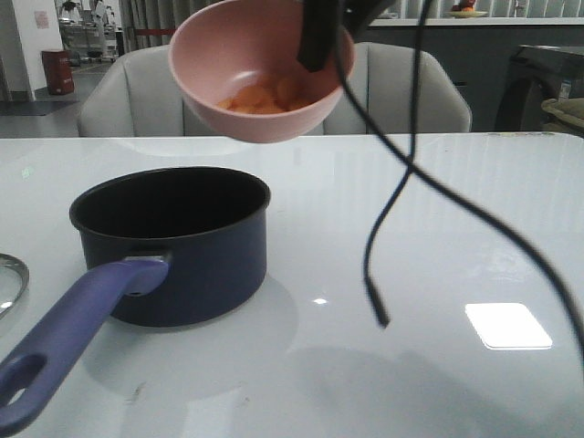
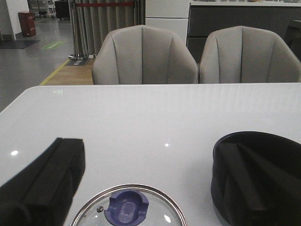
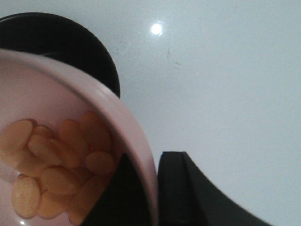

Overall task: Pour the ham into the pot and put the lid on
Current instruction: 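Lift the pink bowl and carry it over the saucepan with right gripper, then tilt the pink bowl with the right gripper to pour ham into saucepan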

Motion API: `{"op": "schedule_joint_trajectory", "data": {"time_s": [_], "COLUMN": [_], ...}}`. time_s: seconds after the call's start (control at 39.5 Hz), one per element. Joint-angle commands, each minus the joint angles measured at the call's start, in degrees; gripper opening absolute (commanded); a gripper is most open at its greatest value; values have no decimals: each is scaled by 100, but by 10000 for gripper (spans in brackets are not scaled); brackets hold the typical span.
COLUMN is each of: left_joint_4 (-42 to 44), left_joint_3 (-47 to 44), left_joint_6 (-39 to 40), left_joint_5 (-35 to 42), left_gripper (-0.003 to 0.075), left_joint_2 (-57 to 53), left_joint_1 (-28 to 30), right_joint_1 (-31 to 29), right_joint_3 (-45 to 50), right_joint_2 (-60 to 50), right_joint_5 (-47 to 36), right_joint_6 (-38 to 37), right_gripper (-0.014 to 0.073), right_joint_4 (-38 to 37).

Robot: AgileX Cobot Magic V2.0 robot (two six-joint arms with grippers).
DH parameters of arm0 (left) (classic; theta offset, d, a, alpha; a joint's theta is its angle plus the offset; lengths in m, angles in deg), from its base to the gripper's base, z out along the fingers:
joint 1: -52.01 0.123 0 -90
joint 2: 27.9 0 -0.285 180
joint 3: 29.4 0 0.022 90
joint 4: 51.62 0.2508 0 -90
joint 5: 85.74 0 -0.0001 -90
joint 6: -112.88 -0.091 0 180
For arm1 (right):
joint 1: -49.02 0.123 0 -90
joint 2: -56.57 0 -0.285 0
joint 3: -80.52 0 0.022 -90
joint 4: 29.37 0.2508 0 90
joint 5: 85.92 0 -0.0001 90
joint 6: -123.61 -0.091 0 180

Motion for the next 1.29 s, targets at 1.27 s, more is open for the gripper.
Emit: {"op": "schedule_joint_trajectory", "data": {"time_s": [1.27], "left_joint_4": [-52], "left_joint_3": [150], "left_joint_6": [6], "left_joint_5": [505], "left_gripper": [595], "left_joint_2": [42], "left_joint_1": [-35], "right_joint_1": [581], "right_joint_3": [1219], "right_joint_2": [230], "right_joint_5": [-5120], "right_joint_6": [-2821], "right_gripper": [139], "right_joint_4": [-3552]}}
